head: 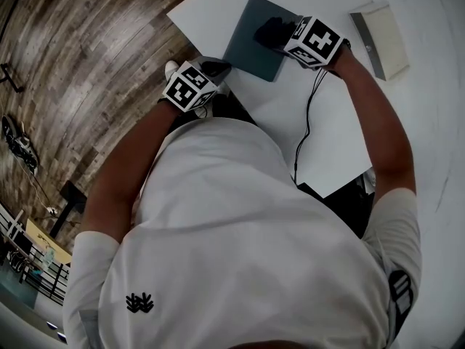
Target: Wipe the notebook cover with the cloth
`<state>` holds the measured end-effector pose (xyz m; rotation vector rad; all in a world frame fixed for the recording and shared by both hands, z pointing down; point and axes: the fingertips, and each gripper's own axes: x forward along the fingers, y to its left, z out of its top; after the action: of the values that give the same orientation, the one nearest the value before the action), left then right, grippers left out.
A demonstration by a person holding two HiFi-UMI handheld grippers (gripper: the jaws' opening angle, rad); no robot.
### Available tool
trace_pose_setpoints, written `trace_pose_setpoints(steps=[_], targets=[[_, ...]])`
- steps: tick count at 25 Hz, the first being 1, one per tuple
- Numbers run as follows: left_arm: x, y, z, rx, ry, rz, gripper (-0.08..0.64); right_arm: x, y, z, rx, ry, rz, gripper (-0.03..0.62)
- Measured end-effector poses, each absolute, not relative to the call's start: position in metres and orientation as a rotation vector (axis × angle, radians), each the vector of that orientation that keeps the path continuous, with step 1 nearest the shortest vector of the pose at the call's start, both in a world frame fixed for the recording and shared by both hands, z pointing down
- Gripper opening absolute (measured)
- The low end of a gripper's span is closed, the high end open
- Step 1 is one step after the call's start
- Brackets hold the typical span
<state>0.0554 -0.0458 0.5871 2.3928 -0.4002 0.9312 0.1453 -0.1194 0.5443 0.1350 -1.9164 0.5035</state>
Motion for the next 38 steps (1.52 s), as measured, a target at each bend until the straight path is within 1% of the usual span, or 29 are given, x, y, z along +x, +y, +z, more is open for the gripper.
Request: trace_pose_setpoints(steps=[7,12,38], targets=[[0.056,-0.046,0.587,2.398,-0.401,0.927,0.006,0.119,-0.054,0.555,0.003,-1.923,0.539,0.158],[0.056,-0.047,0.586,2.398,-0.411,0.922,0.006,0.114,-0.045,0.564,-0.026,-1.903,0.525,0.158],[0.056,-0.046,0.587,2.400,-0.399,0.907,0.006,0.179,-0.185,0.571,0.230,-1.870,0.519,0.158]])
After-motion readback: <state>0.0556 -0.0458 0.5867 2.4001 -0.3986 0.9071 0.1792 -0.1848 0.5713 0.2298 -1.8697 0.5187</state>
